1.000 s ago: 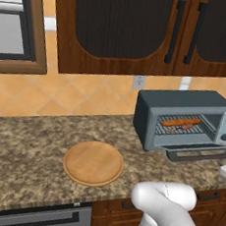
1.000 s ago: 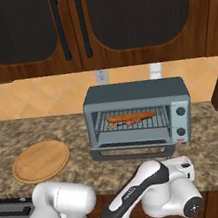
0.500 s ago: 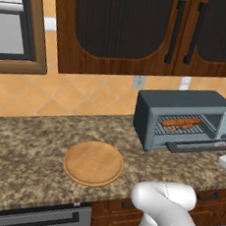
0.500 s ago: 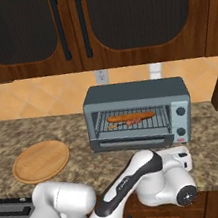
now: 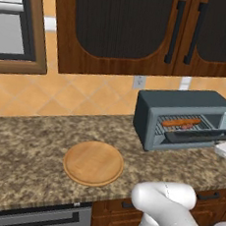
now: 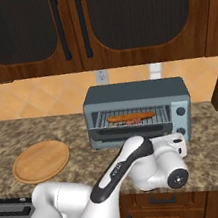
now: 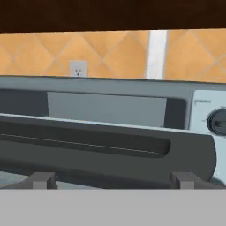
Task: Pick up the kebab skewer and baguette bread, and place them inside the toaster oven. Close the toaster oven door and start by setting the timer.
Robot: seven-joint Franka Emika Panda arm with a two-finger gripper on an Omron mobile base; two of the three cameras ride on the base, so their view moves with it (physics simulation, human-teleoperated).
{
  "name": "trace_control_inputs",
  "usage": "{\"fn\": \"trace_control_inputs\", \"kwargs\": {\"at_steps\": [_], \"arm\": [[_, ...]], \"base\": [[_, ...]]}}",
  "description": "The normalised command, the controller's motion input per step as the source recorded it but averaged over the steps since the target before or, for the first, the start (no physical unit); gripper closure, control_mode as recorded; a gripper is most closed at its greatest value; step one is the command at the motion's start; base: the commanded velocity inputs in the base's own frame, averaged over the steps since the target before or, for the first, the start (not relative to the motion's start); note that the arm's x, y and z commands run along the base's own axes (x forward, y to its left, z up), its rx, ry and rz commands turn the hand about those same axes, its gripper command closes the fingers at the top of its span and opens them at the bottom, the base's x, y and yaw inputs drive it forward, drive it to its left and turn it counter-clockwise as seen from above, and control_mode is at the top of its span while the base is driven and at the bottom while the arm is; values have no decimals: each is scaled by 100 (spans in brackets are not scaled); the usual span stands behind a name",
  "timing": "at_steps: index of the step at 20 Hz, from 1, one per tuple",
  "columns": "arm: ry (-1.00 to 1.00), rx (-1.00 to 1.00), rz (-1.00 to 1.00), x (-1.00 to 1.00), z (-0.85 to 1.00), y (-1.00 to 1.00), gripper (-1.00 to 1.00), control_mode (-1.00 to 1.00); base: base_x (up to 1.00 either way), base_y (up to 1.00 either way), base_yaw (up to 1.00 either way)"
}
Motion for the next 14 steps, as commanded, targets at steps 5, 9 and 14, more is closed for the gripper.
{"fn": "trace_control_inputs", "kwargs": {"at_steps": [5,9,14], "arm": [[0,0,0,44,5,39,-100,-100],[0,0,0,49,3,35,-100,-100],[0,0,0,44,1,25,-100,-100]], "base": [[0,0,0],[0,0,0],[0,0,0]]}}
